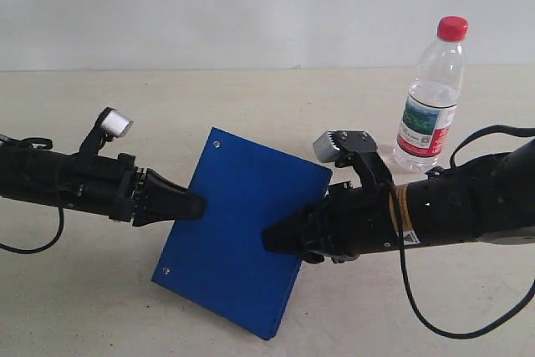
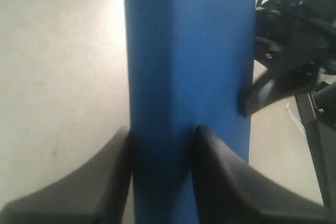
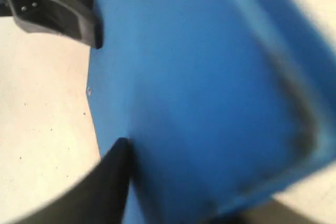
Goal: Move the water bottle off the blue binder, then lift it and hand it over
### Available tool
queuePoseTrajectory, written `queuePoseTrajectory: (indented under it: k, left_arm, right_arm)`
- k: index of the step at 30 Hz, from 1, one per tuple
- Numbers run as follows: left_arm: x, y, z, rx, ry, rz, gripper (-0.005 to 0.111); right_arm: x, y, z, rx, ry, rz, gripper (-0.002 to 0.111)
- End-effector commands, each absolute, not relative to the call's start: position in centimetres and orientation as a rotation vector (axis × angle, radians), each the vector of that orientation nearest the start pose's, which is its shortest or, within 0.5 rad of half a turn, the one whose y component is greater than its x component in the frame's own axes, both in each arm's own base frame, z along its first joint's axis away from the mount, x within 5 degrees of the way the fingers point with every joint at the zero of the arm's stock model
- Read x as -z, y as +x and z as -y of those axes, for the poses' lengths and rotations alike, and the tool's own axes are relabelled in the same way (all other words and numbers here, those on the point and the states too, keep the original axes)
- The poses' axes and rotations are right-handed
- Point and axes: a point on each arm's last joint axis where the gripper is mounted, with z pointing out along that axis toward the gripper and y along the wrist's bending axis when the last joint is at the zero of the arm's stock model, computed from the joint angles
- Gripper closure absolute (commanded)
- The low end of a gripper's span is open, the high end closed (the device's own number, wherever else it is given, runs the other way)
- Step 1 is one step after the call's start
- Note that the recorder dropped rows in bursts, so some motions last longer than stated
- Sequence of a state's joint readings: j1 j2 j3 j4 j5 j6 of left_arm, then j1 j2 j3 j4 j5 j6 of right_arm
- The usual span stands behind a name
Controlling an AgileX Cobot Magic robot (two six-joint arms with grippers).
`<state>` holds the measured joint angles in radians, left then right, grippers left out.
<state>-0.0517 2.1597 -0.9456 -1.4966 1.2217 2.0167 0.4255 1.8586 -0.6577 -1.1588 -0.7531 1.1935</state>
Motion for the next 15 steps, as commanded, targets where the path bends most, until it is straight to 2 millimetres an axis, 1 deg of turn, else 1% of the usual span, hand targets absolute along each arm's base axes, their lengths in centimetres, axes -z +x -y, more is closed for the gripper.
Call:
queuePoseTrajectory:
  k: [1,2,3,4,5,7,9,11,13,14,15]
  left_arm:
    - [-9.0,31.65,10.77,1.389,0.959,-1.997,0.097]
    - [-9.0,31.66,10.77,1.389,0.958,-1.996,0.092]
    - [-9.06,31.78,10.79,1.387,0.939,-1.994,0.08]
    - [-9.09,31.86,10.8,1.386,0.927,-1.992,0.073]
    - [-9.18,32.02,10.82,1.383,0.902,-1.987,0.062]
    - [-9.22,32.12,10.83,1.367,0.911,-1.966,0.054]
    - [-9.22,32.12,10.83,1.358,0.925,-1.955,0.055]
    - [-9.23,32.13,10.83,1.358,0.922,-1.954,0.056]
    - [-9.23,32.09,10.97,1.36,0.927,-1.953,0.06]
    - [-9.23,31.97,11.32,1.366,0.937,-1.951,0.067]
    - [-9.23,31.83,11.72,1.372,0.952,-1.947,0.079]
  right_arm:
    - [-12.78,24.95,-18.18,-1.137,-0.738,-2.154,0.108]
    - [-12.78,24.95,-18.18,-1.128,-0.756,-2.144,0.108]
    - [-12.78,24.95,-18.18,-1.116,-0.778,-2.13,0.108]
    - [-12.77,24.94,-18.18,-1.111,-0.79,-2.124,0.108]
    - [-12.81,24.89,-18.21,-1.106,-0.82,-2.102,0.108]
    - [-13.0,24.75,-18.34,-1.119,-0.862,-2.06,0.108]
    - [-13.15,24.65,-18.44,-1.127,-0.896,-2.023,0.108]
    - [-13.12,24.68,-18.42,-1.12,-0.898,-2.023,0.108]
    - [-13.08,24.74,-18.39,-1.112,-0.891,-2.029,0.108]
    - [-13.0,24.86,-18.32,-1.095,-0.877,-2.042,0.108]
    - [-12.86,24.96,-18.22,-1.073,-0.867,-2.061,0.108]
